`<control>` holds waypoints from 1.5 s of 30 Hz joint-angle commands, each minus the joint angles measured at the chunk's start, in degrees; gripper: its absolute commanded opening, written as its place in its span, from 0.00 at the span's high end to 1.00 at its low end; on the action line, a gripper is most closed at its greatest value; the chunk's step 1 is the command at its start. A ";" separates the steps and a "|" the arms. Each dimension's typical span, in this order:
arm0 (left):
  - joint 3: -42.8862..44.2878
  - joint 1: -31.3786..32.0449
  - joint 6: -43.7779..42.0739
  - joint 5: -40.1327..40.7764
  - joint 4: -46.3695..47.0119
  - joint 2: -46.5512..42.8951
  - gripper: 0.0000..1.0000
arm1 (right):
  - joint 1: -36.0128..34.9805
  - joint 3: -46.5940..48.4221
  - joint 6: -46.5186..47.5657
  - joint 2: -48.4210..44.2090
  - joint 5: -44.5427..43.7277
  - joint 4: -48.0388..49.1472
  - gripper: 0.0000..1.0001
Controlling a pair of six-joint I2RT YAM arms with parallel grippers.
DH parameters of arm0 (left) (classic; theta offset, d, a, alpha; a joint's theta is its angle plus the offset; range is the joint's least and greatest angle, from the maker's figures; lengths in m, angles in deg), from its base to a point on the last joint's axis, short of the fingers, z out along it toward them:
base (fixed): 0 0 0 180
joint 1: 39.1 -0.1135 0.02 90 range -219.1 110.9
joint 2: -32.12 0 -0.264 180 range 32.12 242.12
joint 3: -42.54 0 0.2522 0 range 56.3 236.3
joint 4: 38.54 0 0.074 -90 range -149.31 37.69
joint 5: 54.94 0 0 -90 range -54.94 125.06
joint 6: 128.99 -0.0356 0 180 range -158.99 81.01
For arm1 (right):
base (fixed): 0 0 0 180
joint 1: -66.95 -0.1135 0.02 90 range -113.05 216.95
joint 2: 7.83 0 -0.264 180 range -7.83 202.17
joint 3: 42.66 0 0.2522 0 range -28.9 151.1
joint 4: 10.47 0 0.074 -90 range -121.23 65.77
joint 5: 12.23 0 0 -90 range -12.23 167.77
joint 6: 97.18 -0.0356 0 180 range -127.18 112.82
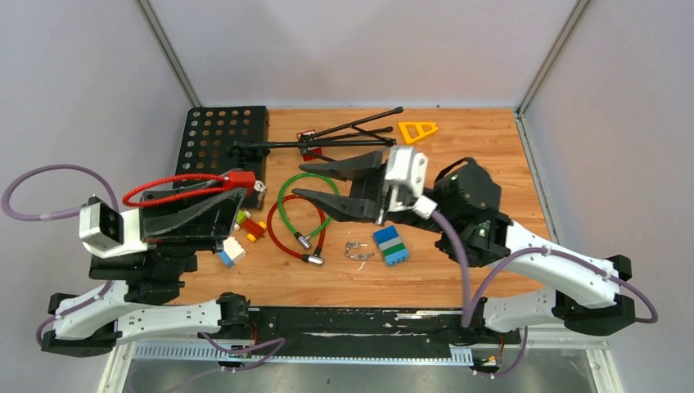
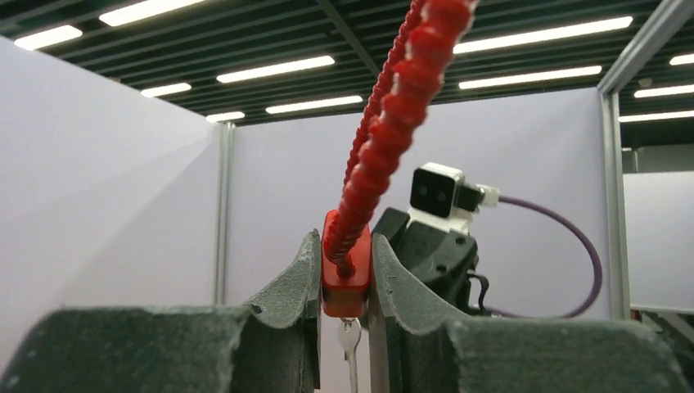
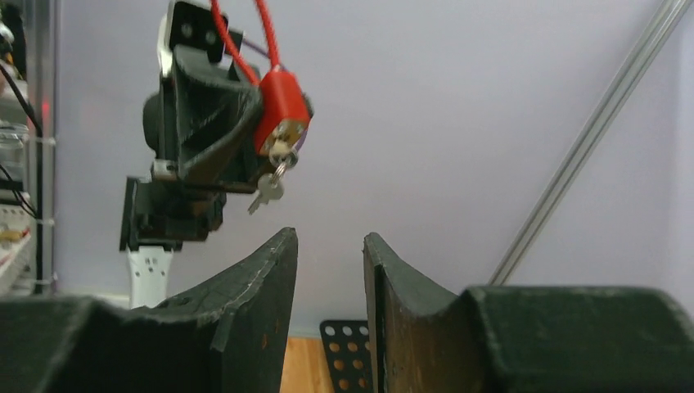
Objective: Lock with the key
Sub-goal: Lock the lock.
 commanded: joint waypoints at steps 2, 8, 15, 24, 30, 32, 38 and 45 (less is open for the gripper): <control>-1.39 -0.16 8.92 9.97 6.44 2.68 1.00 | -2.61 -2.89 14.13 -0.58 -5.11 2.89 0.66; -1.25 -0.16 9.84 15.51 4.59 4.19 1.00 | -9.34 0.52 30.73 2.44 -18.67 -0.62 0.68; -0.86 -0.16 6.78 19.88 2.17 5.16 1.00 | -14.07 3.57 40.92 5.57 -31.71 -5.95 0.63; -0.17 -0.16 6.27 17.87 1.67 7.09 1.00 | -14.24 7.27 45.22 10.40 -41.15 -5.74 0.66; 0.43 -0.16 6.13 16.57 0.75 7.27 1.00 | -14.19 7.16 46.45 10.62 -43.14 -4.26 0.69; 0.52 -0.16 6.26 15.95 0.75 7.34 1.00 | -14.01 7.13 47.14 10.77 -44.24 -3.80 0.69; 1.00 -0.16 7.15 14.27 0.56 7.88 1.00 | -12.89 7.94 46.42 11.05 -44.72 -3.90 0.78; 1.40 -0.16 8.05 12.84 -0.28 7.61 1.00 | -11.85 8.79 47.84 12.22 -45.55 -4.14 0.86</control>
